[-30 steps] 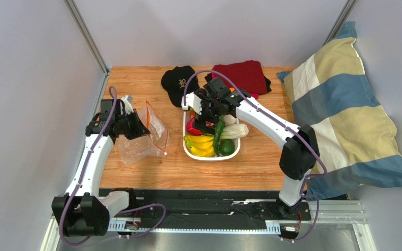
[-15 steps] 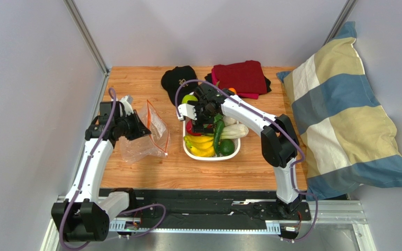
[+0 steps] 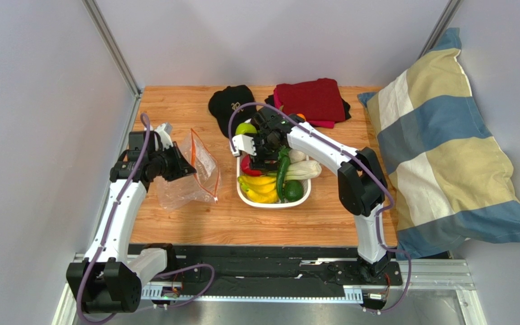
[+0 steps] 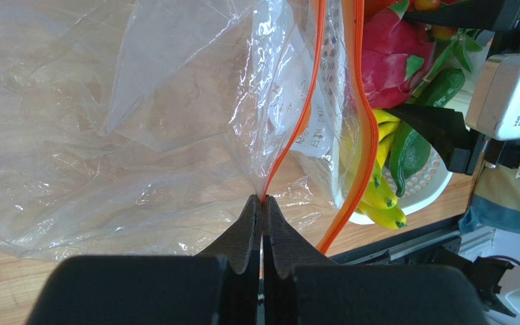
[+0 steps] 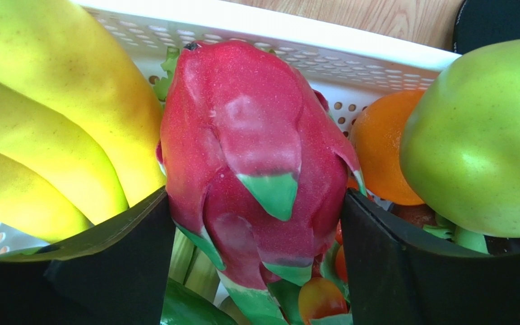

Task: Place the food in the zip-top bag and seal the zipper
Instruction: Pick up the fake fruit from the bin.

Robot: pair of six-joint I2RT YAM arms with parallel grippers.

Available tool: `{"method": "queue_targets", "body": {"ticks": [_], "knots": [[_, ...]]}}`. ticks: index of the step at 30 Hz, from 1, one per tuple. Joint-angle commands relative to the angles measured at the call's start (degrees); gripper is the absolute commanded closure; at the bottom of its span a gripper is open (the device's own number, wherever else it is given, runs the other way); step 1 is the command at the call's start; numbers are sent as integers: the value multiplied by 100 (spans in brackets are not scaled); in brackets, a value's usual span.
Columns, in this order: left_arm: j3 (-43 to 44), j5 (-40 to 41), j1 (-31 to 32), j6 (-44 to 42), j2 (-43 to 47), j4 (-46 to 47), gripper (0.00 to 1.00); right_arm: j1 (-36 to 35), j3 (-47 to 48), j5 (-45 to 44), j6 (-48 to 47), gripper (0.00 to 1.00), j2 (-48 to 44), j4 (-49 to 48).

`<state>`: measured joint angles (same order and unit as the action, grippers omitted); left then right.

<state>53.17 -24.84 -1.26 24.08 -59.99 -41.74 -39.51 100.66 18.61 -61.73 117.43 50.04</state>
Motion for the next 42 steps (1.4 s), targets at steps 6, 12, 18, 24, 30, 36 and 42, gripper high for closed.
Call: {"method": "queue_targets", "body": {"ticks": [6, 12, 18, 24, 30, 36, 42], "knots": [[-52, -39, 20, -78, 268, 139, 100, 119, 6, 362, 205, 55, -738, 348], [-96, 5, 11, -105, 321, 148, 100, 198, 305, 670, 636, 56, -1019, 480], [-96, 14, 20, -70, 207, 183, 100, 215, 629, 995, 1242, 57, -1134, 419], [-87, 58, 20, -70, 145, 183, 100, 312, 911, 1303, 1795, 57, -1125, 331], [-114, 41, 11, -61, 101, 236, 100, 347, 1192, 1715, 2515, 58, -1222, 234], [-105, 14, 12, -61, 40, 245, 100, 365, 1087, 2410, 3439, 58, -1485, -248], [-140, -82, 20, -43, 75, 324, 100, 356, 1034, 3016, 5046, 60, -1503, -1039]]}}
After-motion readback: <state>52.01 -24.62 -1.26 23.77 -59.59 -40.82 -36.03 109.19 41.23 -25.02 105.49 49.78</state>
